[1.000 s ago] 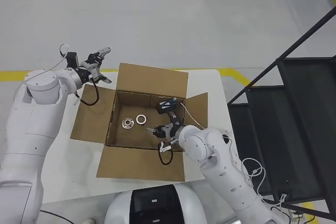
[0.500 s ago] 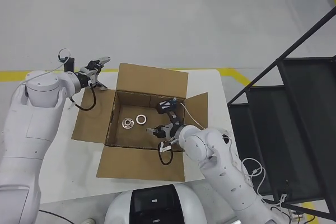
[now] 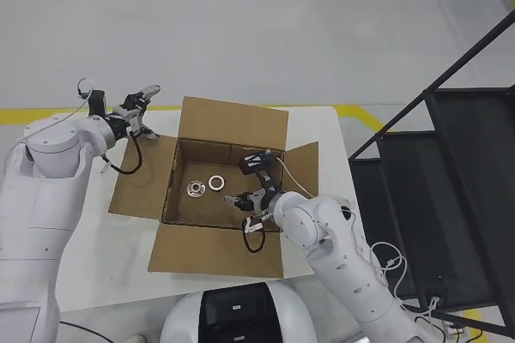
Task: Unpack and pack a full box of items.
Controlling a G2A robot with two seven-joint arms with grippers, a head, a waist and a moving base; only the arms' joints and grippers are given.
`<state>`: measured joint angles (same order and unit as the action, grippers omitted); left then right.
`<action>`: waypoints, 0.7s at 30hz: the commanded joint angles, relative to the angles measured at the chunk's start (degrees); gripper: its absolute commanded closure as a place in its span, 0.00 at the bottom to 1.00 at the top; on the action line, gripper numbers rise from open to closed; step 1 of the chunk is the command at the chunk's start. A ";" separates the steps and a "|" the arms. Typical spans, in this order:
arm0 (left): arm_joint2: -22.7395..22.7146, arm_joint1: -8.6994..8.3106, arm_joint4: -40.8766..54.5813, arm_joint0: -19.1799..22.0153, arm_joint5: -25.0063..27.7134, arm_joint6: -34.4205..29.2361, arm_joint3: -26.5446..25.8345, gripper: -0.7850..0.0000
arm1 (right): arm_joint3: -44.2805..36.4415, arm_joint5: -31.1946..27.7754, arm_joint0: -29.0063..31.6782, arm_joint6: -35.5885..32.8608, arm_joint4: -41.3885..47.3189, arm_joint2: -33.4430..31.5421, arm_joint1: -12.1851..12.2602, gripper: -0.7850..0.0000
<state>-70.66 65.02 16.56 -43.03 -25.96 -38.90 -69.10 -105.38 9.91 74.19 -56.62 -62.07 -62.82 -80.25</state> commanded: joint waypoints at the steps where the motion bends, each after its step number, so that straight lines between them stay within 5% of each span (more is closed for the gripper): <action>1: 1.47 0.51 0.62 1.31 0.89 0.58 2.40 0.00 | 0.00 0.00 0.00 0.00 0.01 0.00 0.00 0.00; 11: 8.79 3.63 2.62 9.18 5.21 1.34 14.60 0.00 | 0.00 0.00 0.00 0.00 0.01 0.00 0.00 0.00; 21: 13.12 5.08 -1.40 13.81 3.28 -0.16 21.34 0.00 | 0.00 0.00 0.00 0.00 0.01 0.00 0.00 0.00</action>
<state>-57.71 70.09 15.52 -29.36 -22.48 -38.72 -48.02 -105.38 9.91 74.19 -56.62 -62.07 -62.82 -80.25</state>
